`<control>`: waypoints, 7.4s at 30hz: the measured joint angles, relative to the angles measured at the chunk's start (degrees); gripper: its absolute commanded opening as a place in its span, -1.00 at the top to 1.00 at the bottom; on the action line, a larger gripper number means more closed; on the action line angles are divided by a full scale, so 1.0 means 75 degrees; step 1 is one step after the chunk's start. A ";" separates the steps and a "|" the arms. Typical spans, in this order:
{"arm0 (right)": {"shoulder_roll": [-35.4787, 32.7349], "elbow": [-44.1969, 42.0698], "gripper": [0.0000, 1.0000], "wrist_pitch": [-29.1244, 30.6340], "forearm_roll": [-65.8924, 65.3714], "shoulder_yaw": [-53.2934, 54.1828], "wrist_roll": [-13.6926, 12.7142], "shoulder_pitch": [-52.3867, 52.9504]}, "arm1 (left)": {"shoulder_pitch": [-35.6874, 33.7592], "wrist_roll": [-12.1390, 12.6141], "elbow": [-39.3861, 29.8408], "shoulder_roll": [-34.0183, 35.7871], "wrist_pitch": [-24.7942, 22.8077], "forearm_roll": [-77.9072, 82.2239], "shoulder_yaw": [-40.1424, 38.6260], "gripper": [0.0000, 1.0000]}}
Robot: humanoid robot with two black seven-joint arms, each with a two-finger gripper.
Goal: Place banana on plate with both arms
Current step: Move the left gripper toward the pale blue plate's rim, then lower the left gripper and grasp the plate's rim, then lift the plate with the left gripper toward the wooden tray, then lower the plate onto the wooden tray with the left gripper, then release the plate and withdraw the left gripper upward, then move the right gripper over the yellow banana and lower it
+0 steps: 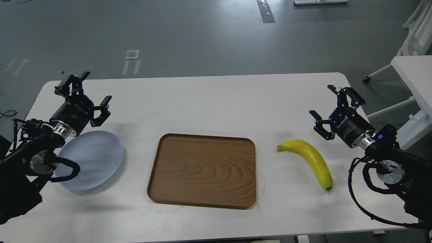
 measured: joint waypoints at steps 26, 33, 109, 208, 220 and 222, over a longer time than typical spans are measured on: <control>-0.0071 0.0063 -1.00 -0.0002 -0.0010 -0.0012 0.0000 0.0022 | -0.0192 -0.0338 -0.3573 0.3446 0.0120 1.2771 0.0678 -1.00; -0.0133 0.0093 -1.00 -0.0002 -0.0011 -0.0033 0.0000 -0.0027 | -0.0181 -0.0338 -0.2001 0.3291 0.0934 1.2273 0.1877 -0.95; -0.0268 0.0117 -1.00 -0.0001 -0.0027 -0.0129 0.0000 -0.0036 | -0.3077 0.0041 -0.3506 -0.0042 -0.0001 1.1284 0.3534 1.00; 0.0313 0.1640 -1.00 -0.0767 -0.8569 -1.0073 0.0001 0.7473 | -0.0091 -0.0026 -0.0855 0.0139 0.0000 0.0040 -0.0165 -0.99; 0.0678 0.1463 -0.83 -0.0989 -0.8415 -1.0154 -0.0001 0.6588 | -0.0080 -0.0027 -0.0855 0.0090 0.0000 0.0040 -0.0168 -0.99; 0.0697 0.1463 -0.65 -0.1046 -0.8379 -1.0148 -0.0001 0.6536 | -0.0079 -0.0033 -0.0855 0.0090 0.0000 0.0040 -0.0168 -0.99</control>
